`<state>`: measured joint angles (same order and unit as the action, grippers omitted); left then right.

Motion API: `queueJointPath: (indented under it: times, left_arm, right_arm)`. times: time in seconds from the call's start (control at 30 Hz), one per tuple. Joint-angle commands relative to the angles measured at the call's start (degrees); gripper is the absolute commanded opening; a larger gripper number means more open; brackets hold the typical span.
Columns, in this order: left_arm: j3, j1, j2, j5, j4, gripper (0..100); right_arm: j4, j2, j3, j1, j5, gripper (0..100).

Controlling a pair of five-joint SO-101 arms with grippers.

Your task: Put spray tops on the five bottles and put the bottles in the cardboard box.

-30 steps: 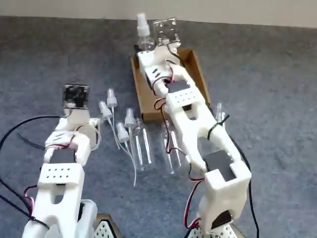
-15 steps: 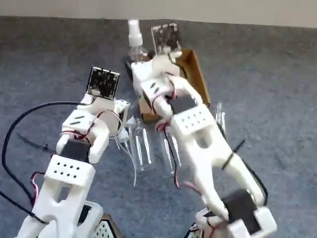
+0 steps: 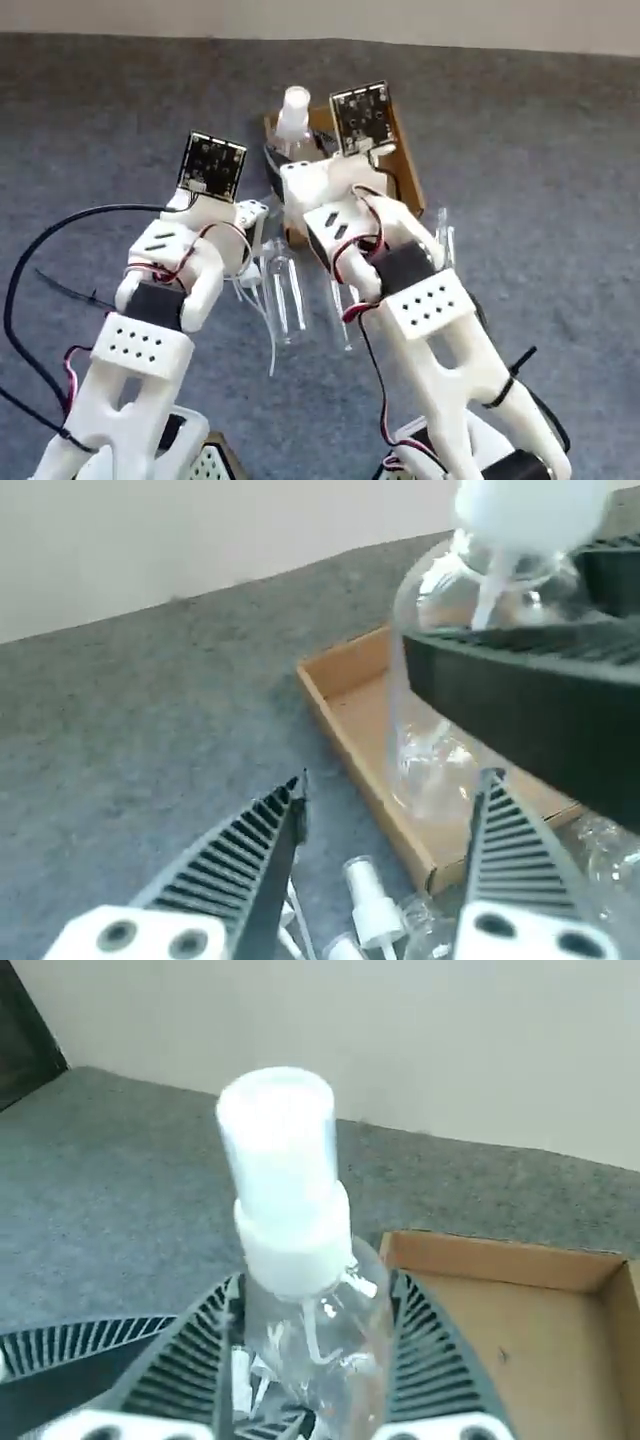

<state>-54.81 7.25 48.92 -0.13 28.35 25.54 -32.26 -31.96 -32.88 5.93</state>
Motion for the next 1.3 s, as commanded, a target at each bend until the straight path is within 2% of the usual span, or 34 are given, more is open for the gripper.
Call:
queueJointPath:
  times: [0.0,0.1,0.23,0.3,0.43,0.57,0.73,0.97,1.27]
  left_arm:
    - [0.6,-1.6,0.2,0.4,-1.6,25]
    - [-0.1,-1.5,0.7,0.5,-1.5,25]
    - [-2.7,-1.4,2.6,0.5,1.9,24]
    - [-3.9,-3.1,5.2,0.5,5.5,24]
    - [-7.7,-11.2,10.9,0.5,9.4,24]
    - [-14.3,-20.2,13.2,-1.1,9.1,24]
    - [-20.9,-22.5,13.2,-1.4,1.5,24]
    - [-21.0,-22.5,13.2,-1.4,0.7,24]
    - [-21.0,-22.5,13.2,-1.4,0.7,24]
  right_arm:
    - [2.2,-2.5,0.7,-1.6,0.4,0.4]
    - [0.0,-1.5,0.8,-1.5,-1.1,0.4]
    - [-10.4,6.5,2.1,2.3,-5.3,0.4]
    - [-13.1,13.9,6.4,4.3,-6.1,0.4]
    - [-14.5,30.5,20.4,6.7,-6.0,0.4]
    - [-14.5,45.0,35.6,7.3,-5.9,0.4]
    - [-14.0,56.9,49.3,7.2,-5.9,0.4]
    - [-10.2,62.5,53.8,8.4,-2.4,0.4]
    - [-7.1,62.8,53.6,8.6,-2.7,0.4]
